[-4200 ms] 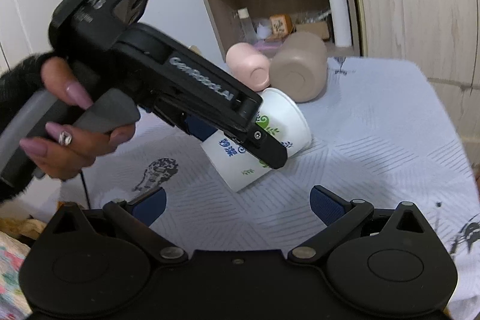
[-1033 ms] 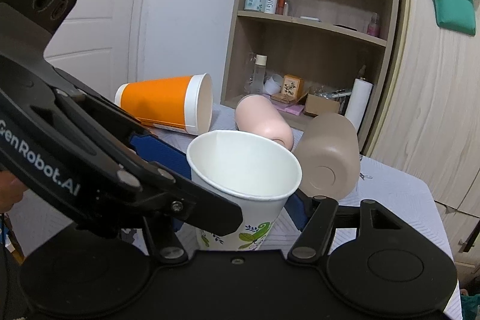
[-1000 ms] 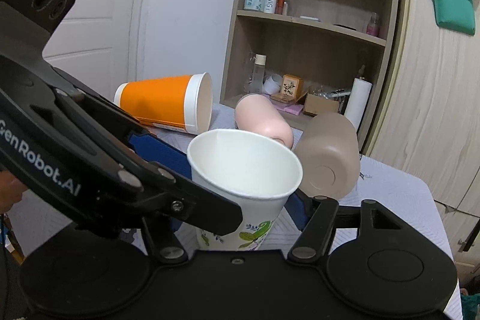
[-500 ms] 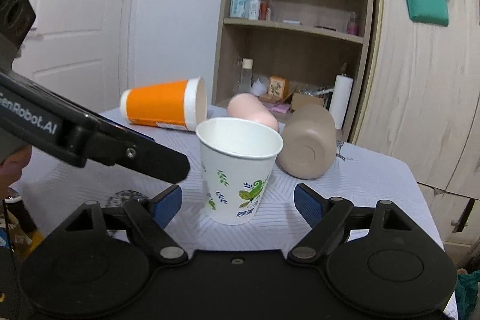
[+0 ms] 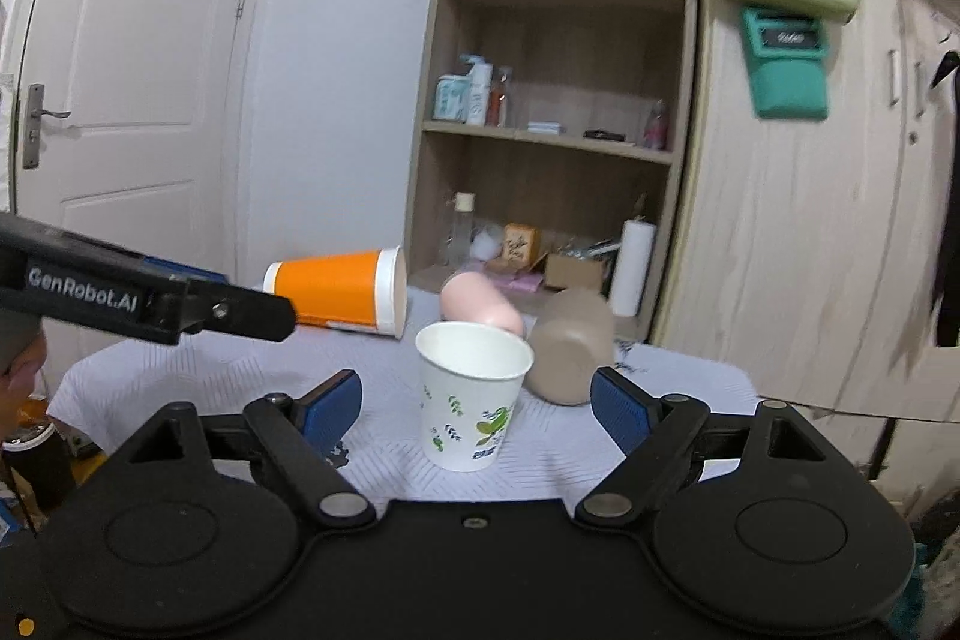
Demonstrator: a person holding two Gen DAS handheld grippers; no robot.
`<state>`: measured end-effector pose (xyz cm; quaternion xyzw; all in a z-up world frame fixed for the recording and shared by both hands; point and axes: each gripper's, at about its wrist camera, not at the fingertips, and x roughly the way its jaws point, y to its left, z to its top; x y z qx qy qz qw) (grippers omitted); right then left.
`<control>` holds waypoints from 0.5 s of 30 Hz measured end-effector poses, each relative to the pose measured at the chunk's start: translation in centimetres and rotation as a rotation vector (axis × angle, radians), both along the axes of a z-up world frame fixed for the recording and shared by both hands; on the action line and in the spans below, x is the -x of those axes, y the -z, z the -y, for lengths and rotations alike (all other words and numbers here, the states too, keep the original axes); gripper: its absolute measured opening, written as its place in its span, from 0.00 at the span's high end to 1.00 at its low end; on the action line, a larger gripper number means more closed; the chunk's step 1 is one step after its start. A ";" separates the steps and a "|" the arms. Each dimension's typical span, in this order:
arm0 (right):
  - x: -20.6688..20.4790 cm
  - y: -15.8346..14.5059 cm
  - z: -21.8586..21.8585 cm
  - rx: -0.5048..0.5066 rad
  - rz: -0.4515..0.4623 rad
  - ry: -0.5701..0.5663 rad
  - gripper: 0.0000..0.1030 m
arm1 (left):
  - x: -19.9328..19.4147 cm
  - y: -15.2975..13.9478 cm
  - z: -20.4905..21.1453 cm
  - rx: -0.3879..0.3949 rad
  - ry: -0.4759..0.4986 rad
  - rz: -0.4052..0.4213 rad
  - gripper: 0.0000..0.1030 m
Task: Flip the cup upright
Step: 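Open the left tool and withdraw it from the white cup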
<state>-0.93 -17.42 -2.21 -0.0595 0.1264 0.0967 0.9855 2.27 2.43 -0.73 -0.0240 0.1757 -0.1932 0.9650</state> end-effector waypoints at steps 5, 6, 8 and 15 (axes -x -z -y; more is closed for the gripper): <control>1.8 -1.1 0.3 -0.016 -0.002 0.046 0.14 | 2.7 -0.5 -0.4 0.018 -0.049 0.025 0.36; 2.0 -1.3 0.4 -0.023 -0.004 0.052 0.14 | 3.1 -0.6 -0.4 0.012 -0.056 0.031 0.36; 2.4 -1.9 0.3 -0.027 -0.001 0.066 0.14 | 3.8 -0.7 -0.2 -0.005 -0.069 0.038 0.36; 2.8 -2.9 0.2 -0.045 -0.033 0.106 0.12 | 5.1 -1.1 0.2 -0.023 -0.078 0.053 0.36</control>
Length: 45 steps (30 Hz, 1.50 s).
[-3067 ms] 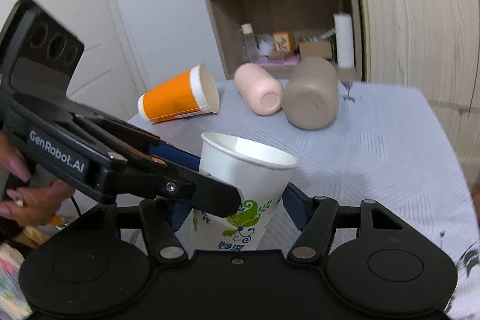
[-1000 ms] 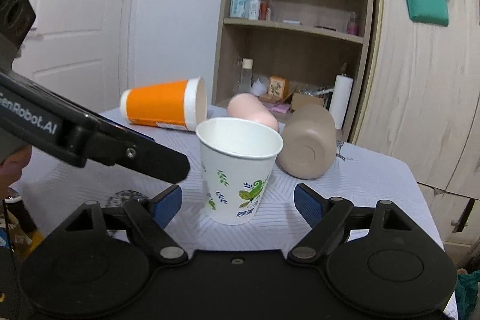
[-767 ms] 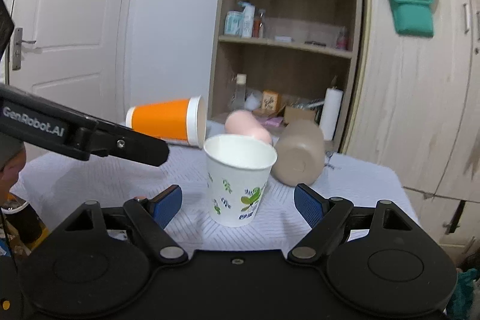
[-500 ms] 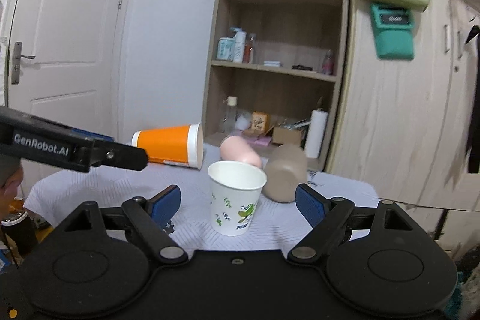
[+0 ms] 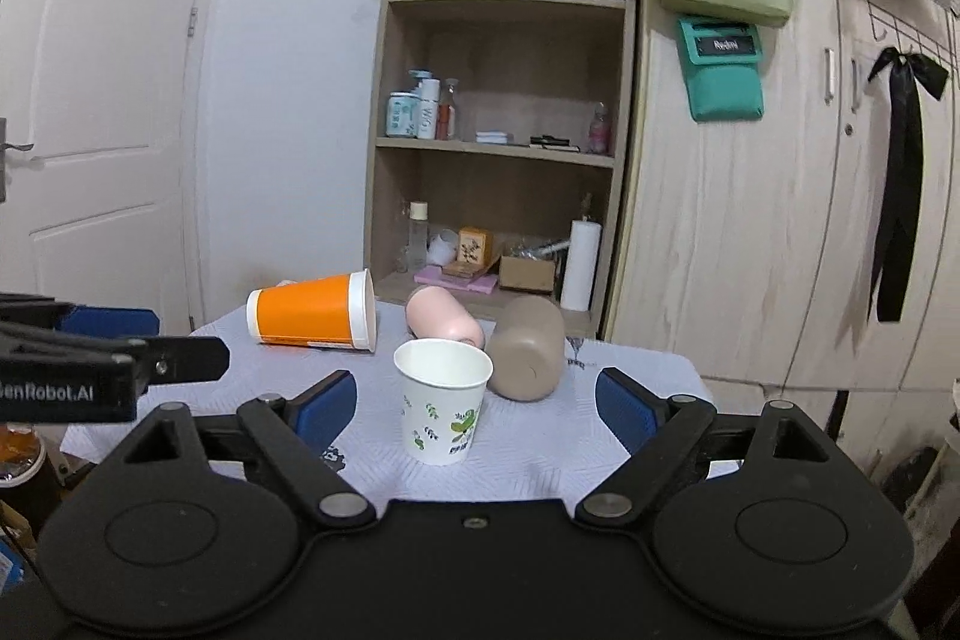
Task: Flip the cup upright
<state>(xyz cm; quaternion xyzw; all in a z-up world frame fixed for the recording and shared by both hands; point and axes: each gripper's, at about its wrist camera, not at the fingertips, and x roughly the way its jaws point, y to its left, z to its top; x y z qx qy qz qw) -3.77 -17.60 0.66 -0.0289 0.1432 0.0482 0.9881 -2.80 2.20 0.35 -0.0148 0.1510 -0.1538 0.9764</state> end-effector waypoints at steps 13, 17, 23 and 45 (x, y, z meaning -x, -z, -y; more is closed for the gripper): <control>0.7 0.0 -0.3 -0.020 0.021 0.039 0.00 | -0.3 0.1 -0.3 -0.038 -0.090 0.008 0.06; 0.7 0.0 -0.4 -0.012 0.025 0.077 0.00 | -0.2 0.0 -0.4 -0.068 -0.117 0.030 0.01; 0.7 0.0 -0.4 -0.016 0.022 0.117 0.00 | -0.3 0.0 -0.7 -0.091 -0.161 0.021 0.00; 0.2 0.4 -0.3 -0.035 -0.015 0.165 0.00 | -0.8 0.2 -0.7 -0.144 -0.240 -0.033 0.00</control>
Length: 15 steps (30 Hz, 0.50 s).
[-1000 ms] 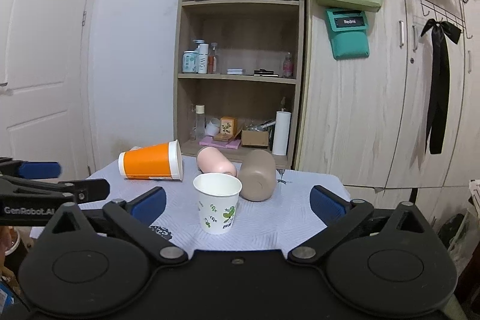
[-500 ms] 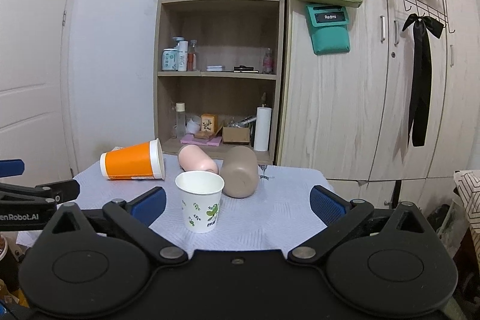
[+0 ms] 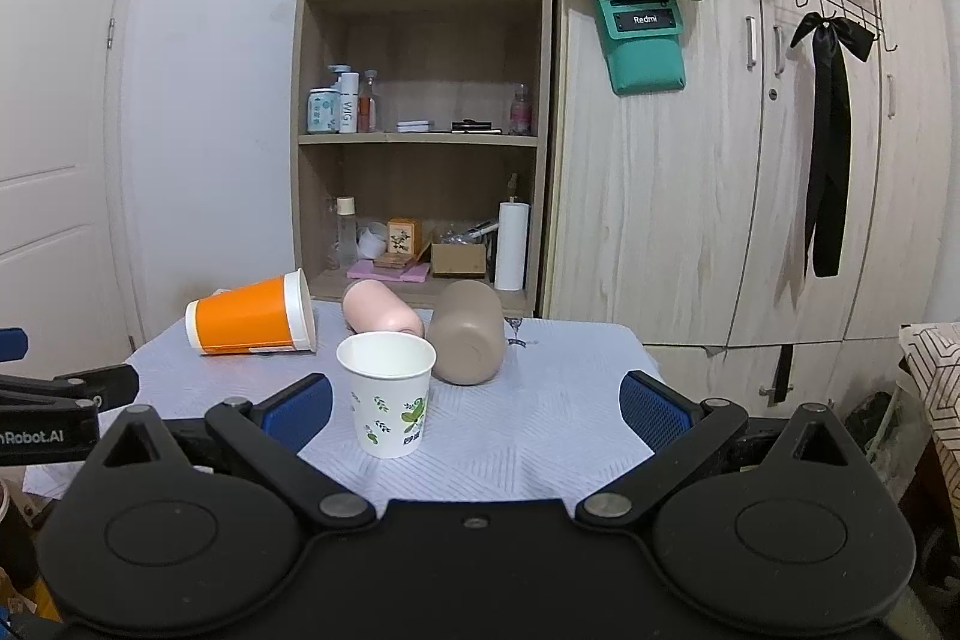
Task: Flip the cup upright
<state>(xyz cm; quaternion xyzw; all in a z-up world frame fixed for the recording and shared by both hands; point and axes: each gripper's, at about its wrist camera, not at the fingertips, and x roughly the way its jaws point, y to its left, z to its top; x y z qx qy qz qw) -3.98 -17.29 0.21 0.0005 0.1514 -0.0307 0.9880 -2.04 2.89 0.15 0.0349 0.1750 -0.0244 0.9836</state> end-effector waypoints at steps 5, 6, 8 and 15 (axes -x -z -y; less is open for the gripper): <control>-0.1 0.1 0.0 -0.003 -0.008 0.006 0.00 | -0.4 0.1 0.0 -0.003 -0.010 -0.028 0.00; -0.2 0.1 0.0 -0.002 -0.009 0.006 0.00 | -0.4 0.2 0.1 -0.004 -0.009 -0.033 0.00; -0.2 0.2 0.0 -0.001 -0.012 0.007 0.00 | -0.5 0.3 0.1 -0.006 -0.005 -0.044 0.00; -0.2 0.3 -0.2 0.004 -0.021 0.007 0.00 | -0.5 0.4 0.4 -0.031 -0.011 -0.043 0.00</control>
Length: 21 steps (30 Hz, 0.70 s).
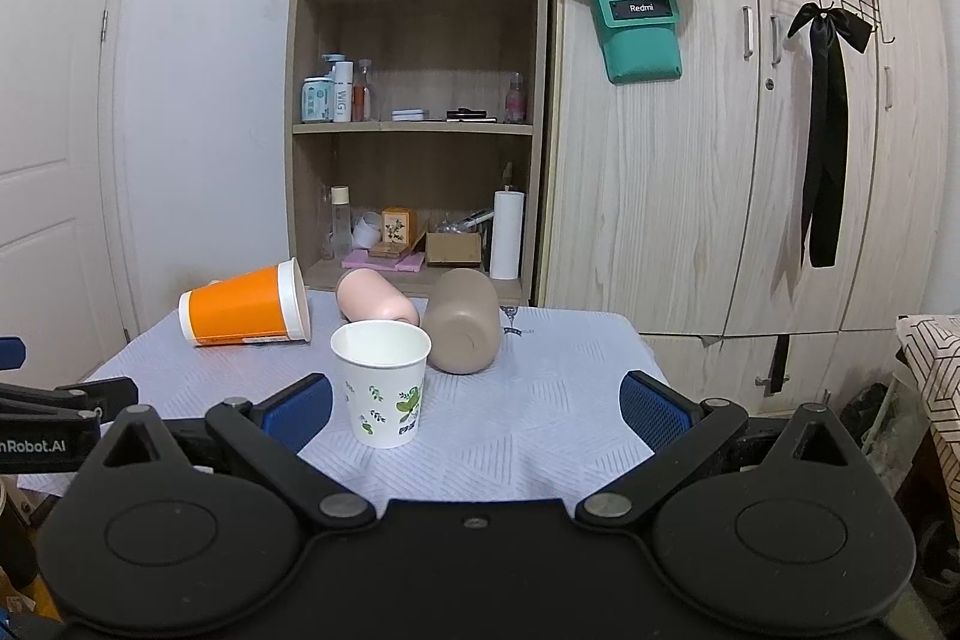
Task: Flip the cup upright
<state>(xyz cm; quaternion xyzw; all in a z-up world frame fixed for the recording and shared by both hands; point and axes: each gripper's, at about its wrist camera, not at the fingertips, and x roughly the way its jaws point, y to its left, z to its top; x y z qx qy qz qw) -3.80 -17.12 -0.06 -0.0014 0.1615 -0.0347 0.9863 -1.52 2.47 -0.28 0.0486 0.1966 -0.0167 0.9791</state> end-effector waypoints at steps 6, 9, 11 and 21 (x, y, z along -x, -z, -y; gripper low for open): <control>-0.1 0.1 -0.1 0.008 -0.005 -0.005 0.00 | -0.2 0.1 -0.1 0.015 0.009 -0.014 0.00; -0.1 0.1 -0.1 0.011 -0.007 -0.005 0.00 | -0.2 0.2 0.0 0.011 -0.003 -0.018 0.00; -0.2 0.2 -0.1 0.013 -0.009 -0.004 0.00 | -0.2 0.2 0.0 0.007 -0.018 -0.021 0.00; -0.2 0.2 -0.2 0.018 -0.010 -0.001 0.00 | -0.5 0.4 0.4 -0.016 -0.002 -0.053 0.00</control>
